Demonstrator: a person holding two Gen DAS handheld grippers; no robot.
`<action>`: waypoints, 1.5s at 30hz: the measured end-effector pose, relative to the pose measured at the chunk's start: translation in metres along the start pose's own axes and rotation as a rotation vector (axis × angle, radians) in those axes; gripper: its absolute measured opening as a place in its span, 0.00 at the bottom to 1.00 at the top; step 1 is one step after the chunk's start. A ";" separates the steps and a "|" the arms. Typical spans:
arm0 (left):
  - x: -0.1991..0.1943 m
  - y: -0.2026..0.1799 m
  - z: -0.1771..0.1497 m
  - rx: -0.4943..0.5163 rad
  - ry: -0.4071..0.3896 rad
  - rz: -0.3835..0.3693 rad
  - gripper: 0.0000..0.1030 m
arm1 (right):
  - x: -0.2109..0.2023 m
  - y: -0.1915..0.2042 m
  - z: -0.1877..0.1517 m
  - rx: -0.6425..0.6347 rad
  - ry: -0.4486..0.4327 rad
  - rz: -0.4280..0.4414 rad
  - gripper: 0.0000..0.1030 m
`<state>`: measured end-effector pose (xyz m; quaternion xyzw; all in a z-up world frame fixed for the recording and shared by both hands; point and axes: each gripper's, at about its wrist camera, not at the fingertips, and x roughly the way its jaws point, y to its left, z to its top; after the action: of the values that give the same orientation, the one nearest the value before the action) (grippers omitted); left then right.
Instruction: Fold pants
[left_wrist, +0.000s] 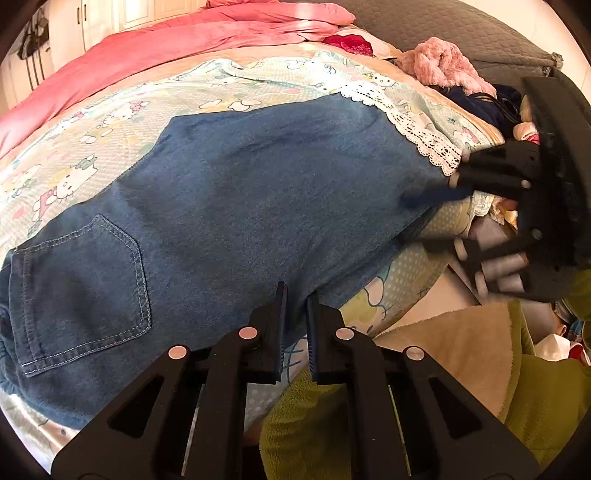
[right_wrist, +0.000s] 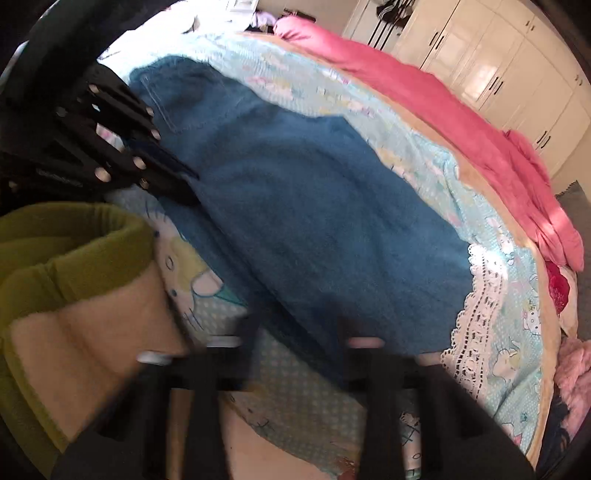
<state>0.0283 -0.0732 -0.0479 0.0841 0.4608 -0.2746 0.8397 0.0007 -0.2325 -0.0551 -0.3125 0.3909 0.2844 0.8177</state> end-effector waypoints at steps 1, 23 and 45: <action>0.000 0.000 -0.001 0.001 0.002 -0.003 0.06 | 0.001 -0.002 -0.001 0.012 0.012 0.023 0.04; -0.055 0.110 -0.028 -0.341 -0.052 0.253 0.58 | -0.003 -0.102 -0.017 0.420 0.021 0.033 0.46; -0.040 0.102 0.061 -0.262 -0.129 0.116 0.69 | 0.006 -0.123 -0.001 0.481 -0.081 0.047 0.47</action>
<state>0.1105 0.0036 0.0073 -0.0177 0.4323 -0.1682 0.8857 0.0909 -0.3103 -0.0252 -0.0880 0.4215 0.2142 0.8768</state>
